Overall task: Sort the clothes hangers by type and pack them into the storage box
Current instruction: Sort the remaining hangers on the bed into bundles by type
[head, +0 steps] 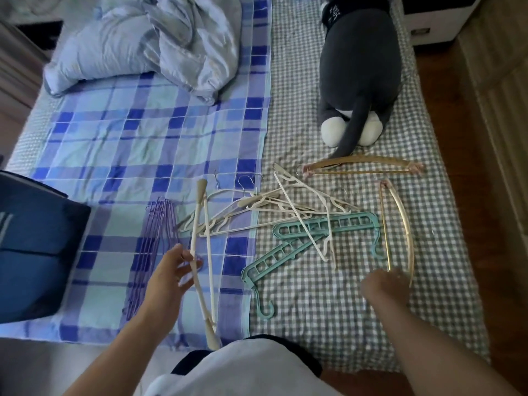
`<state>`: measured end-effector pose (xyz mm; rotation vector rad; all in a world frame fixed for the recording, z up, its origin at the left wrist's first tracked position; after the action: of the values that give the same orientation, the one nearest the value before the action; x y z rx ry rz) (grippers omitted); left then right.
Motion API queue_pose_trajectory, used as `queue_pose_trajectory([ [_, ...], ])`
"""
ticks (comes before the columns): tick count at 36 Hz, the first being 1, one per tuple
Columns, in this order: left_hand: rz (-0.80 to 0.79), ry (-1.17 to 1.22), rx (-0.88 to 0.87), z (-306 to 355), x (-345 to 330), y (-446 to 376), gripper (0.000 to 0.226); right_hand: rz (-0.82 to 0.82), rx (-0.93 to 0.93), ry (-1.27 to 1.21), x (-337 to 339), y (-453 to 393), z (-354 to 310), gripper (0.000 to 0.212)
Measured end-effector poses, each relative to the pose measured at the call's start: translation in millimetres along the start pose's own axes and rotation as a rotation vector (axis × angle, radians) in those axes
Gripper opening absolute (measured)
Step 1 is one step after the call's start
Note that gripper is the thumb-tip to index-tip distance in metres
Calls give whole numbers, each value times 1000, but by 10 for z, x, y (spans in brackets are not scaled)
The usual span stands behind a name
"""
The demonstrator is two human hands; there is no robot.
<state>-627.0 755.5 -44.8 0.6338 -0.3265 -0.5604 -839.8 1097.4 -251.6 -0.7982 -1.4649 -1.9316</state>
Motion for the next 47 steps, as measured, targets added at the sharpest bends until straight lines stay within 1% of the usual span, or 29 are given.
queue_pose_trajectory([
  [2, 5, -1, -6, 10, 20, 7, 35, 109, 6, -110, 239, 190, -233, 38],
  [4, 5, -26, -8, 17, 57, 15, 38, 79, 111, -189, 301, 206, -523, 37],
  [6, 14, -36, -9, 27, 95, 27, 39, -25, 201, -322, 243, 110, -790, 45],
  [8, 27, -32, -9, 44, 132, 39, 40, -190, 191, -504, 197, 33, -992, 55],
  [9, 32, -29, -16, 53, 158, 35, 39, -261, 143, -597, 190, 15, -1056, 56],
  [11, 49, -17, -23, 74, 205, 37, 36, -324, 49, -721, 193, 19, -1106, 50],
  [13, 58, 0, -37, 100, 249, 47, 32, -317, 43, -788, 168, 13, -1104, 42],
  [15, 68, 40, -47, 107, 296, 40, 30, -339, 85, -877, 197, 93, -1079, 32],
  [16, 74, 67, -49, 108, 314, 33, 28, -384, 104, -976, 193, 135, -1065, 27],
  [18, 76, 102, -42, 110, 333, 27, 26, -550, 110, -1173, 149, 309, -1007, 17],
  [20, 85, 161, -13, 96, 347, 11, 24, -672, 130, -1208, 37, 553, -928, 15],
  [21, 92, 194, 10, 90, 339, 0, 25, -684, 155, -1177, -25, 688, -872, 15],
  [22, 98, 217, 29, 83, 337, -18, 27, -669, 192, -1136, -85, 821, -834, 13],
  [25, 102, 269, 69, 95, 292, -42, 34, -446, 395, -1045, -167, 1238, -700, 9],
  [27, 105, 295, 101, 116, 233, -38, 34, -307, 540, -1012, -130, 1499, -661, 10],
  [29, 78, 328, 116, 156, 181, -13, 35, -190, 652, -938, -59, 1699, -669, 16],
  [33, 23, 336, 125, 288, 41, 72, 41, 22, 892, -701, 137, 1984, -756, 26],
  [35, 6, 313, 128, 368, -31, 108, 42, 140, 966, -626, 233, 2107, -797, 37],
  [37, -43, 279, 102, 445, -79, 155, 45, 258, 1013, -586, 293, 2208, -856, 45],
  [41, -86, 259, 17, 515, -106, 193, 56, 361, 1034, -545, 293, 2369, -948, 60],
  [44, -110, 239, 25, 528, -75, 204, 55, 343, 1013, -476, 239, 2433, -993, 64],
  [47, -133, 236, 42, 523, -31, 202, 53, 276, 970, -327, 258, 2483, -1049, 68],
])
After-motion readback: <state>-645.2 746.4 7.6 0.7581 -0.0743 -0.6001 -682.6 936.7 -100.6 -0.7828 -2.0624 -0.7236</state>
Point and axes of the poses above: each hand's wrist, its own y-axis away from the middle knuckle, its own x-axis out of the back of the hand, z = x × y, the point moved 1 cm from there along -y, towards the middle knuckle, and after that the axes turned 4 degrees about y, right-handed, at the moved point
